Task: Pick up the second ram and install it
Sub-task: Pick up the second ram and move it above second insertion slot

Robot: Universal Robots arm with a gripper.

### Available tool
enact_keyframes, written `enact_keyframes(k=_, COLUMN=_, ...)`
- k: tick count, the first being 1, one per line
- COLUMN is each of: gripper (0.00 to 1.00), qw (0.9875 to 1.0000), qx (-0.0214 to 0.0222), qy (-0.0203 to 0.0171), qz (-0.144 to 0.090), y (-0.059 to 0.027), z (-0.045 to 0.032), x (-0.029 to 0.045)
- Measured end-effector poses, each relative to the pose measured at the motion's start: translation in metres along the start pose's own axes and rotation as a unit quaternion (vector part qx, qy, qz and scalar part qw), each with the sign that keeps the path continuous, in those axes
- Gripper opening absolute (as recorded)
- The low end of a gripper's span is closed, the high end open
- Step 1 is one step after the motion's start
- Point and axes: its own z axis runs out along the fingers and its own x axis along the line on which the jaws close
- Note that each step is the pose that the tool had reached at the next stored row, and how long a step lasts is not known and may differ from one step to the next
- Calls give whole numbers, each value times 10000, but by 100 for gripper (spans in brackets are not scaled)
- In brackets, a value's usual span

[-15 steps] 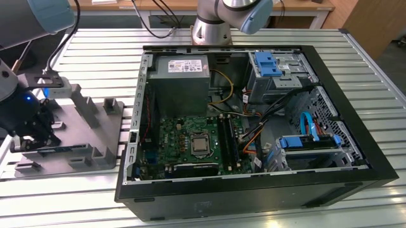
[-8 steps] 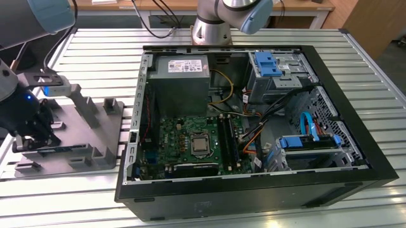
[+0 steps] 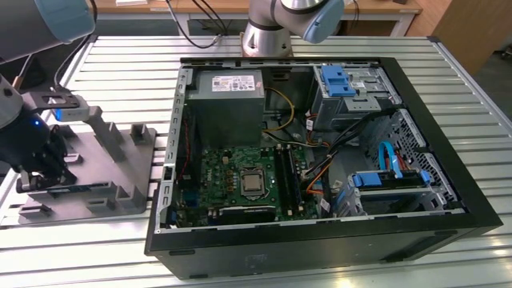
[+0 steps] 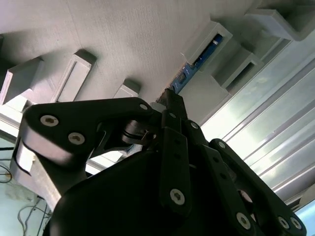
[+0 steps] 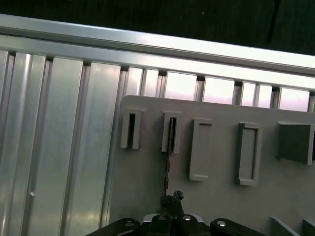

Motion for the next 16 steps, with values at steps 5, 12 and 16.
enact_keyframes(k=5, gripper=10, qw=9990, qx=3, qy=5, qz=457, y=1, z=21, x=0)
enact_keyframes(k=12, gripper=10, qw=9978, qx=5, qy=6, qz=665, y=12, z=27, x=-2)
enact_keyframes(k=16, gripper=11, qw=9978, qx=5, qy=7, qz=666, y=12, z=26, x=-2)
